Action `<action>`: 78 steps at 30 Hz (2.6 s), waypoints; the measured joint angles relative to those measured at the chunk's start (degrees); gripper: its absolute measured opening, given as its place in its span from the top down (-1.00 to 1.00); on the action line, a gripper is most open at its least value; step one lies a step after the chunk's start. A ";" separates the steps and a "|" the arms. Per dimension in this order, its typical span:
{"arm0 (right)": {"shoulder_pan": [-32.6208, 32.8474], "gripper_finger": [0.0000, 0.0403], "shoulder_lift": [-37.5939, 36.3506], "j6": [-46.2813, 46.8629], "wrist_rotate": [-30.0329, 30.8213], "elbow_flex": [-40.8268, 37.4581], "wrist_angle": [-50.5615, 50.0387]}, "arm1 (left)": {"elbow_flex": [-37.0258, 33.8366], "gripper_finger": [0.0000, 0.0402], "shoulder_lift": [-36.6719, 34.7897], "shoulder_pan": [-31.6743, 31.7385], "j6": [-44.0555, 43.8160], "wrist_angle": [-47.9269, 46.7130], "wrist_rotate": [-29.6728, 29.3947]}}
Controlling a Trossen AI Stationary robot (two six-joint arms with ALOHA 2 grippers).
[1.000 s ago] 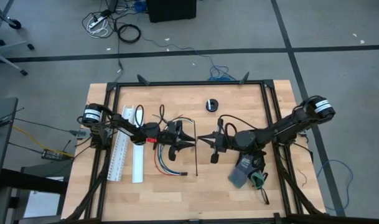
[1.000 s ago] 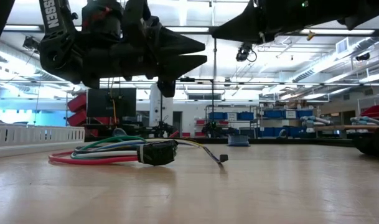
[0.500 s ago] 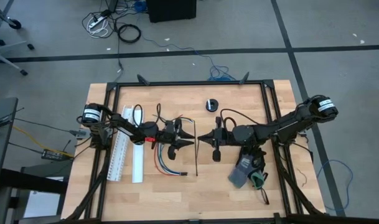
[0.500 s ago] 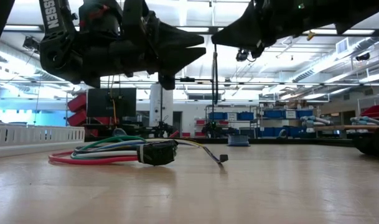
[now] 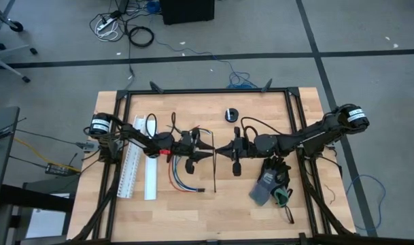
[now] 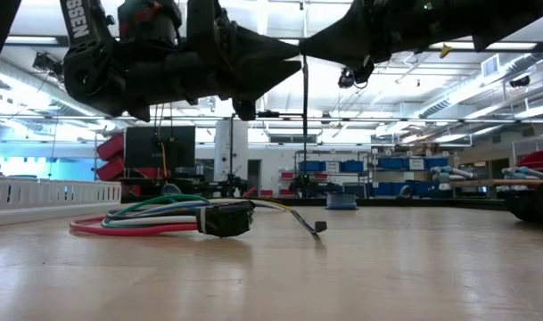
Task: Ziptie cables
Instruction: Wrap the cables together using a ziptie
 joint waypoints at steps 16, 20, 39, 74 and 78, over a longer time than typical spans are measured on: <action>0.00 1.00 0.02 -0.19 -0.31 0.00 0.04 | 2.64 0.42 0.00 0.00 1.71 -5.78 -2.12; 0.00 1.00 0.04 -0.57 -0.31 0.00 0.02 | 2.64 0.42 0.00 0.00 1.84 -5.80 -2.75; -0.55 1.00 0.09 -0.68 -0.15 0.02 -0.20 | 2.73 0.83 0.02 0.00 3.33 -7.57 -3.48; -1.14 1.00 0.17 -3.48 0.57 -0.02 4.61 | 2.69 0.86 -0.02 0.00 2.64 -10.54 -3.48; -1.12 1.00 0.15 -3.52 0.59 -0.02 4.62 | 2.66 0.86 0.00 0.00 1.89 -10.52 -3.48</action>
